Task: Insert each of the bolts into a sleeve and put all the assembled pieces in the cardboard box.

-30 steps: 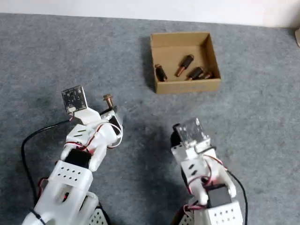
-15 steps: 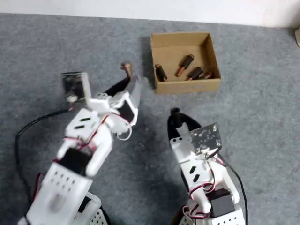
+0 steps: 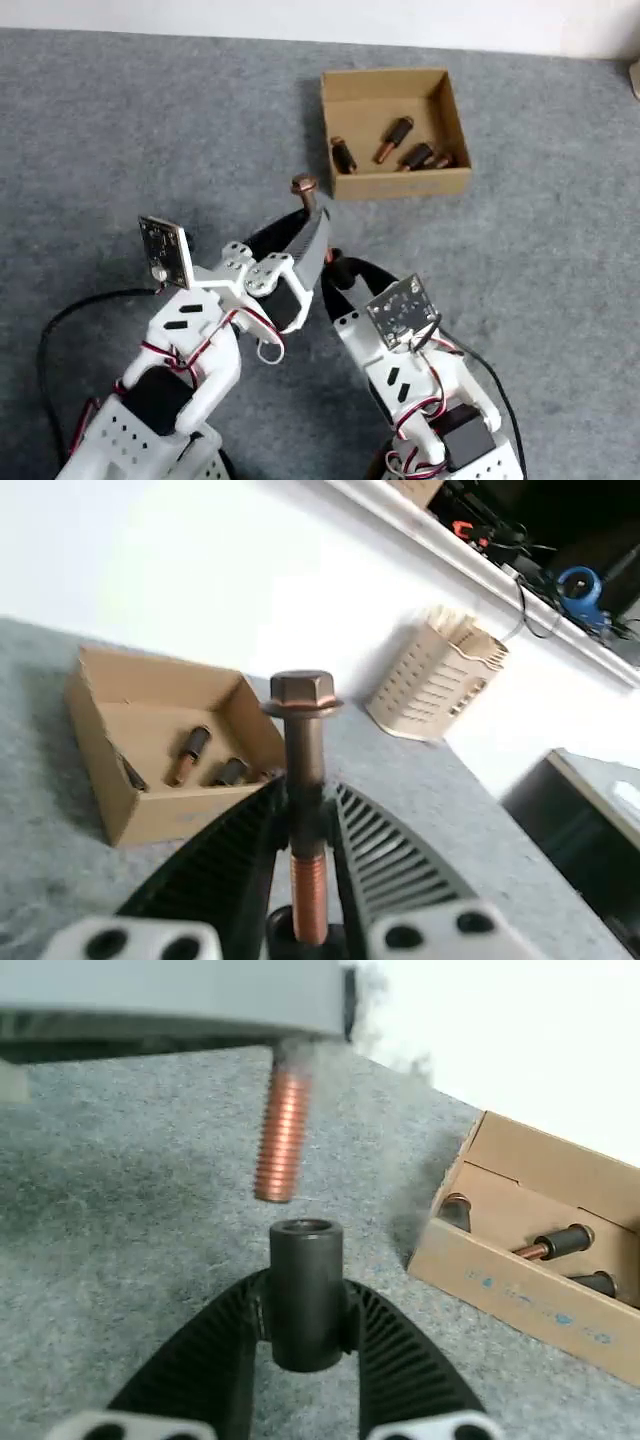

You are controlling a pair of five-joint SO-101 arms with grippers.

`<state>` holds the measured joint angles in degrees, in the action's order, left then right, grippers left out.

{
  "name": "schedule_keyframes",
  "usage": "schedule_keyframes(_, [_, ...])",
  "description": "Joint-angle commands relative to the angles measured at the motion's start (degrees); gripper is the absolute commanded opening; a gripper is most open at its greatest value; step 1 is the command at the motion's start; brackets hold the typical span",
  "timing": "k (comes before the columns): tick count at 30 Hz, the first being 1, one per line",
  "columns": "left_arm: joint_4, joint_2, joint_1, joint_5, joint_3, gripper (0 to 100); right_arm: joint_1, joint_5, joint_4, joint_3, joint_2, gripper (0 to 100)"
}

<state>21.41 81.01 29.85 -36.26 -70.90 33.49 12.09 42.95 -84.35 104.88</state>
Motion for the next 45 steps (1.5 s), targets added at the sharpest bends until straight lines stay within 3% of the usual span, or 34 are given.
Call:
schedule_keyframes(1, [-1.0, 1.1, 1.2, 1.0, -0.7, 1, -1.6, 0.8, -0.1, 2.6, 0.6, 0.5])
schedule_keyframes(7, [-1.1, 1.0, 3.6, 0.9, -2.4, 1, -1.6, 0.8, -0.1, 2.6, 0.6, 0.5])
schedule_keyframes(14, [-6.9, 0.9, 0.0, 0.9, -2.8, 1, -1.5, 0.9, -0.1, 2.8, 0.6, 0.5])
schedule_keyframes(19, [-7.1, 0.9, 0.0, 0.5, -2.8, 1, 0.7, 0.9, 0.1, 2.6, 0.6, 0.5])
schedule_keyframes(23, [-6.9, 0.9, -0.5, -4.0, -2.9, 1, 1.6, 0.9, 0.2, 2.6, 0.6, 0.5])
schedule_keyframes(45, [-7.1, 0.9, -0.3, -4.0, -6.9, 1, 2.0, -0.3, -0.3, 2.5, 0.6, 0.5])
